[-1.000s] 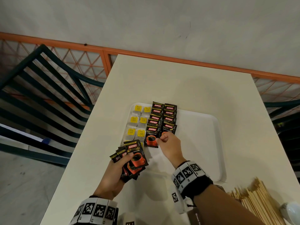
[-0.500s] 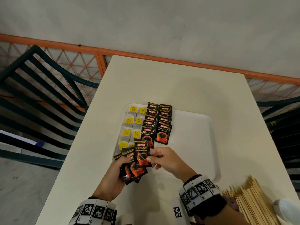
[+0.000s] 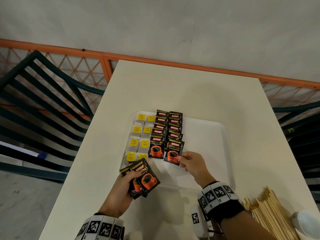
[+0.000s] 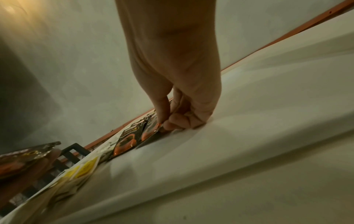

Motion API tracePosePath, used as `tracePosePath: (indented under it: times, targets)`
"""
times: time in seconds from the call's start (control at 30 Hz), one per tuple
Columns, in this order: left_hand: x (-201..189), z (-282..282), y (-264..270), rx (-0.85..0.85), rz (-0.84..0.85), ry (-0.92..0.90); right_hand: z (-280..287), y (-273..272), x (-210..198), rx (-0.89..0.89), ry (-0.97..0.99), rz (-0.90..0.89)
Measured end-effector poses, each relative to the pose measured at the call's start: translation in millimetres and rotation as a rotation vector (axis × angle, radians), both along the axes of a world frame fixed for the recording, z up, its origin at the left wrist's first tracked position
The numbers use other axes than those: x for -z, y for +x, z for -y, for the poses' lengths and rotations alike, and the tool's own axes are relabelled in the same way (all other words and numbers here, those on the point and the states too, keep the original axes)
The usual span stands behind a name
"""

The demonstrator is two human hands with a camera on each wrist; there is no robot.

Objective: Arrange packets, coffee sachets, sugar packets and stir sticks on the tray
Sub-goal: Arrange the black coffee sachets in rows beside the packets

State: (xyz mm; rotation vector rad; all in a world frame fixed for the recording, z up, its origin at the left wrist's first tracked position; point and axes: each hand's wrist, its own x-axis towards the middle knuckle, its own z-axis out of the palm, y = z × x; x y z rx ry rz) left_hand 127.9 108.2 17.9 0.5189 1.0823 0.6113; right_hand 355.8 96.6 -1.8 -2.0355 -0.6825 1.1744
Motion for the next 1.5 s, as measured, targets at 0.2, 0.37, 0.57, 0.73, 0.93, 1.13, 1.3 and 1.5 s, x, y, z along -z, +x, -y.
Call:
tracePosePath:
  times: [0.2,0.37,0.57,0.73,0.93,1.13,1.3,1.5]
  targets:
    - [1,1,-1,-0.007,-0.028,-0.001,-9,-2,-2,-0.021,0.006,0.128]
    - [3,2,-1,-0.009,-0.024,-0.004,-11,-4,-3,0.044,0.035,0.133]
    - [4,3,0,0.001,-0.019,-0.002,-11,-5,-5,0.079,0.063,0.132]
    - [1,3,2,-0.008,-0.001,-0.009,-11,-5,-3,0.091,0.048,0.133]
    - [-3,-1,8,-0.024,0.028,-0.009,-5,-19,-15,-0.146,0.13,0.192]
    - [-8,1,9,-0.01,0.056,0.025,4,-37,-32,-0.568,0.078,-0.104]
    - [-9,2,4,-0.002,0.077,0.044,5,-40,-34,-0.493,0.059,-0.223]
    - [1,2,-10,-0.075,0.049,0.054,7,-38,-31,-0.283,0.044,-0.448]
